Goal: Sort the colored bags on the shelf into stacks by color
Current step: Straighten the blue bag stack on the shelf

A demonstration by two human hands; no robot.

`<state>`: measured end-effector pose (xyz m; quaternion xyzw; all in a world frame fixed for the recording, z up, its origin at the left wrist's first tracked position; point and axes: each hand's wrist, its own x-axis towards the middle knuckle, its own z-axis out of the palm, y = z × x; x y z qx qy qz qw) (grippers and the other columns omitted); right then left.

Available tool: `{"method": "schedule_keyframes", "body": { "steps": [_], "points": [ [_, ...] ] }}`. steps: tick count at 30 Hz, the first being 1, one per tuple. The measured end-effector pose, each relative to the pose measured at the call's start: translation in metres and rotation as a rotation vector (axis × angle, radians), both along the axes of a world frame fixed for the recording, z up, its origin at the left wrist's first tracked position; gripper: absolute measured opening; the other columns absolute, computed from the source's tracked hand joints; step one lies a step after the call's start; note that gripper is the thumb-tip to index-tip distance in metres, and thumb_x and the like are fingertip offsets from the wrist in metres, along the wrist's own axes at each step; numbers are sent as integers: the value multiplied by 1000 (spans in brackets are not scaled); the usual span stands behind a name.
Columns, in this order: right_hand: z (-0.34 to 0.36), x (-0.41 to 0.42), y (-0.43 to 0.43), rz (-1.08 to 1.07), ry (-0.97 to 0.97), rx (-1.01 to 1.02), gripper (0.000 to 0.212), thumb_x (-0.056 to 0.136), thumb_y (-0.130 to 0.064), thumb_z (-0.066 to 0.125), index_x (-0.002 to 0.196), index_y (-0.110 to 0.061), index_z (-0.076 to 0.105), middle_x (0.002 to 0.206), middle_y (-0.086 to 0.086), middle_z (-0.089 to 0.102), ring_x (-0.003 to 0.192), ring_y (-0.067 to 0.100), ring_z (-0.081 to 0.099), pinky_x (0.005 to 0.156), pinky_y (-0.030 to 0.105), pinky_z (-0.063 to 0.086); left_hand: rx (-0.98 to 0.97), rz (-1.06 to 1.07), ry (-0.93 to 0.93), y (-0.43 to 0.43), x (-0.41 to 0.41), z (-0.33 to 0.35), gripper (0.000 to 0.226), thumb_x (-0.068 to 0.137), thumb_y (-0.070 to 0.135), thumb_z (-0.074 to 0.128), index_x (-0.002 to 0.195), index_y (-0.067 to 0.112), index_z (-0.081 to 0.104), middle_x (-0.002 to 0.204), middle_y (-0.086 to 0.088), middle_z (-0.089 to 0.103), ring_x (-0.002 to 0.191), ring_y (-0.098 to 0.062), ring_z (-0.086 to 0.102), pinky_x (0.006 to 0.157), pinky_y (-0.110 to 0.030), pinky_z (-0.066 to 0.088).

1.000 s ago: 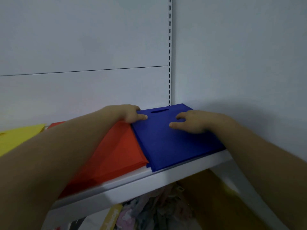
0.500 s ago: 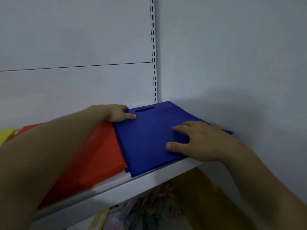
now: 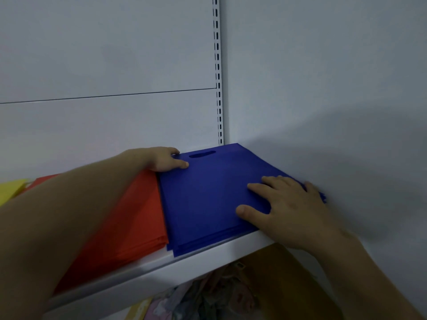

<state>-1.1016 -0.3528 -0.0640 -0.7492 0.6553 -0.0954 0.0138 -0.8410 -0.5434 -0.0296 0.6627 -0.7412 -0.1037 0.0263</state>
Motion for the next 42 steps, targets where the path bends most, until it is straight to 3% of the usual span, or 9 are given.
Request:
{"method": "schedule_keyframes", "body": {
  "steps": [3,9,15,19,25,29,33,38,42],
  "points": [
    [-5,1,-2,-12,-10,-40,127,36,-97,-18,145,-46,21,156,-16,15,145,11,10,118,49,8,-12,3,12,-2,-1,-1,76,87,61,48,146,17,29,152,-4,31,137,-23,33,112,-35,25],
    [-7,0,-3,2,2,-120,134,33,-91,-30,143,-44,30,152,-18,25,141,6,18,118,45,6,-8,-6,19,-4,-5,0,77,86,62,48,146,18,28,152,-4,31,136,-24,34,109,-36,27],
    [-1,-1,-4,24,-38,-93,105,57,-95,-1,142,-43,33,151,-18,27,139,4,22,118,40,10,-7,-3,16,-6,-2,0,79,84,63,50,147,19,28,152,-3,31,136,-24,34,109,-36,26],
    [-2,-1,-7,25,-49,-126,106,53,-85,-6,140,-42,37,148,-19,33,137,4,26,117,39,14,-1,-5,10,-6,-3,-1,81,85,63,49,147,18,26,153,-3,28,138,-23,31,111,-36,24],
    [-2,-1,-9,9,-35,-95,116,46,-92,-11,142,-43,31,152,-16,25,141,7,19,118,42,13,-11,-8,39,-10,-2,0,80,84,64,50,146,18,29,152,-2,31,136,-22,35,110,-35,27],
    [0,-1,-9,6,-52,-1,104,56,-91,0,146,-44,23,157,-14,14,145,13,9,118,47,10,6,-21,31,-8,-4,-1,79,85,63,50,146,18,29,151,-3,33,134,-23,36,110,-36,28],
    [3,-2,-9,6,-41,36,85,71,-85,17,146,-44,23,157,-14,15,145,13,11,118,47,12,8,-3,-7,-6,-4,0,81,84,67,44,148,20,25,151,-6,30,135,-26,35,110,-38,28],
    [4,-2,-9,-1,-31,48,89,67,-87,13,146,-45,23,157,-14,15,146,14,9,118,48,7,31,17,-61,-6,-5,-1,84,84,70,41,149,21,21,153,-7,27,137,-26,32,111,-39,26],
    [3,-1,-12,-4,-35,37,86,70,-86,13,145,-44,24,156,-13,17,145,14,13,117,49,12,3,11,-41,-6,-5,-3,83,84,69,44,148,20,24,151,-8,32,134,-27,37,109,-38,30]
  ]
}}
